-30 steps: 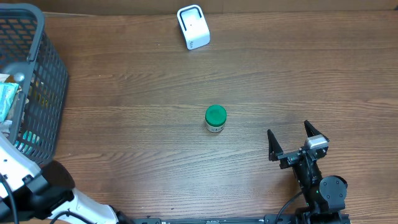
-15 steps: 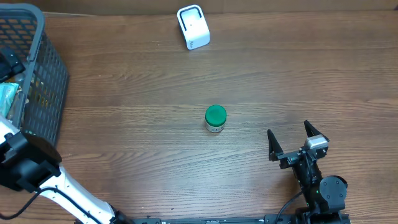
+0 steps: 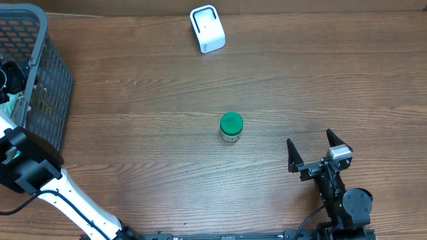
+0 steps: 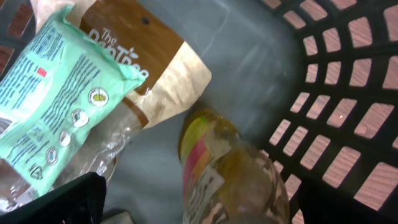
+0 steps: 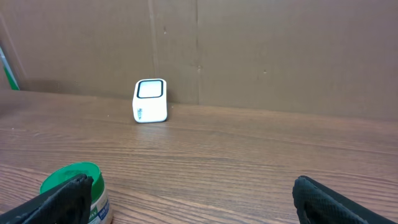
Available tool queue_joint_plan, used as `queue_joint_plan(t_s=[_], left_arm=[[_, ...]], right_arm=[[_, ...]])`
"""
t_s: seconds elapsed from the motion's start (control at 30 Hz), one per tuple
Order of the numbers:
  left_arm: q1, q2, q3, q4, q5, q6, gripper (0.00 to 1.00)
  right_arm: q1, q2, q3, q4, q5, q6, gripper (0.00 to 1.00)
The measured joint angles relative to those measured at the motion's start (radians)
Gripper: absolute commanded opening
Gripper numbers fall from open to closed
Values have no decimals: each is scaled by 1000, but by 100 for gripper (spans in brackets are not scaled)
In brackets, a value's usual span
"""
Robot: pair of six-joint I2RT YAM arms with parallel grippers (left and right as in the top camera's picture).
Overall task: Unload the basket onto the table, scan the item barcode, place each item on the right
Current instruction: 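Move the left gripper back into the basket toward the yellow oil bottle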
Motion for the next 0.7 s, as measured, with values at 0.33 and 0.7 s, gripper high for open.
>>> queue_joint_plan(t_s=[0.33,0.7], left_arm=[[0,1,0,8,36,16,57],[0,1,-2,-11,36,16,63]], right_arm=[[0,0,0,0,0,0,100],[0,0,0,0,1,0,100]])
